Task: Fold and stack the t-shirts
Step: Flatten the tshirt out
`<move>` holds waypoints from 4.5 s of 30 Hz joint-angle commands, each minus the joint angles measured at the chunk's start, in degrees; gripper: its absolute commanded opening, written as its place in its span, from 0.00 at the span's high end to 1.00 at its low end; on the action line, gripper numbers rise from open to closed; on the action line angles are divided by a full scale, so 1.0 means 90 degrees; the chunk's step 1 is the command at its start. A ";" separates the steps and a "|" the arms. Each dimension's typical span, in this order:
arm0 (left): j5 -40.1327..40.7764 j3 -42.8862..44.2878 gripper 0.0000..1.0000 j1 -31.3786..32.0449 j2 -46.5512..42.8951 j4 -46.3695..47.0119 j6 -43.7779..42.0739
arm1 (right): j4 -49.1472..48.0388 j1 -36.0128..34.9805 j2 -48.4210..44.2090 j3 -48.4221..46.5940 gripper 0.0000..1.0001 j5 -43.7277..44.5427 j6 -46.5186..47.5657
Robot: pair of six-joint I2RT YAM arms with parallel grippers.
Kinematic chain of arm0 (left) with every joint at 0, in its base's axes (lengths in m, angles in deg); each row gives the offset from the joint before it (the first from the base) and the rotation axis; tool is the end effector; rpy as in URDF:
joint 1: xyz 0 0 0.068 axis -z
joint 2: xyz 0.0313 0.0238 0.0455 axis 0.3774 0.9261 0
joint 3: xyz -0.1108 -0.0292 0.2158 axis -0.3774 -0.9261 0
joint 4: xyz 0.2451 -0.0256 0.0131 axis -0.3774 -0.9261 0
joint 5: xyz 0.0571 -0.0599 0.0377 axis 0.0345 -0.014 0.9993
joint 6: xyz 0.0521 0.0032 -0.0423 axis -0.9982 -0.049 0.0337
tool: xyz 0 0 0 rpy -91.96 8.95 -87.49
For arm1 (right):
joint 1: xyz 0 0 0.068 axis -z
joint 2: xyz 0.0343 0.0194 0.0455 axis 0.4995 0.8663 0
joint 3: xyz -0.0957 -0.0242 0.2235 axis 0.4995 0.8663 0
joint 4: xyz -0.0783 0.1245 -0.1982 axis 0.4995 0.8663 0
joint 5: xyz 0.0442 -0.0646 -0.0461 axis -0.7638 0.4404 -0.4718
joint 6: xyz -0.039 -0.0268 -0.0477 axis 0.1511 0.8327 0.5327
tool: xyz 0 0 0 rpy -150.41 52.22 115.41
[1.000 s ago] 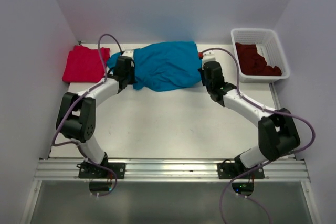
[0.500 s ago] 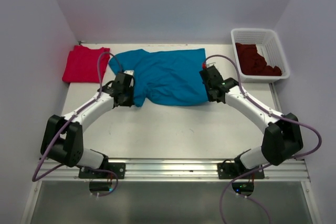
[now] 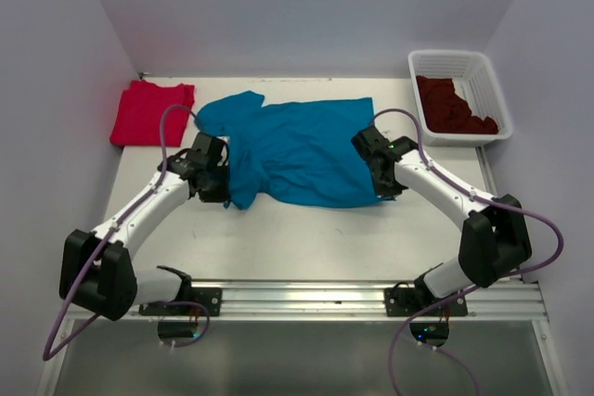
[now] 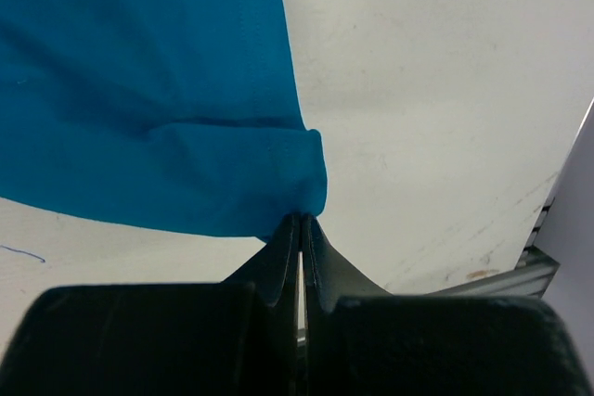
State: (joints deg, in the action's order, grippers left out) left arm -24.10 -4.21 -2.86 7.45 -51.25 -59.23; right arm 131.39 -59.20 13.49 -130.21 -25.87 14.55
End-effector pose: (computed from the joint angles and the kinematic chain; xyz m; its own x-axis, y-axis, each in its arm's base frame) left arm 0.2318 -0.0805 0.1886 -0.9146 -0.0887 -0.3946 -0.0310 0.9882 -0.1502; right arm 0.2450 0.1093 0.2019 -0.9151 -0.1523 -0.3734 -0.0222 0.9435 -0.3305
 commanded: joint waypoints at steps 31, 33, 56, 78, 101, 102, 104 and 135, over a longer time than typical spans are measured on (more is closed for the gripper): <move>-0.0838 0.0432 1.00 -0.0056 -0.2462 -0.3460 0.1869 | 0.2136 0.0016 -0.0649 -0.0037 1.00 -0.0329 -0.1175; -0.0867 0.0422 1.00 -0.0066 -0.2589 -0.3587 0.1909 | 0.2213 0.0016 -0.0707 -0.0066 1.00 -0.0330 -0.1214; -0.0456 0.0747 0.00 -0.0056 -0.2483 -0.0653 0.1510 | 0.1151 0.0026 -0.0397 -0.2009 0.39 0.0120 -0.0639; -0.1747 0.3037 0.89 -0.0114 0.3972 0.4101 0.0376 | -0.0922 0.0748 0.4525 -0.4898 1.00 -0.1091 -0.0346; -0.0066 0.4718 1.00 -0.1355 0.6276 0.1890 0.0562 | -0.0472 0.1607 0.5932 -0.6130 1.00 -0.1267 -0.0111; -0.0279 0.4796 1.00 -0.1355 0.6365 0.1910 0.0552 | -0.0452 0.1627 0.6078 -0.6227 1.00 -0.1296 -0.0121; -0.0466 0.5079 1.00 -0.1355 0.6647 0.1881 0.0445 | -0.0374 0.1705 0.6225 -0.6403 1.00 -0.1326 -0.0160; -0.1571 0.4808 0.09 -0.1403 0.4600 0.3999 -0.0220 | -0.2150 0.2585 0.5144 -0.5546 1.00 -0.0964 0.0035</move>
State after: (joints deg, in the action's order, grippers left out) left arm -39.73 40.08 -14.68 56.87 -22.98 -59.14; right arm 118.23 -35.71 65.73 -183.76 -34.52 12.95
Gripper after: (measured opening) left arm 0.829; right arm 0.007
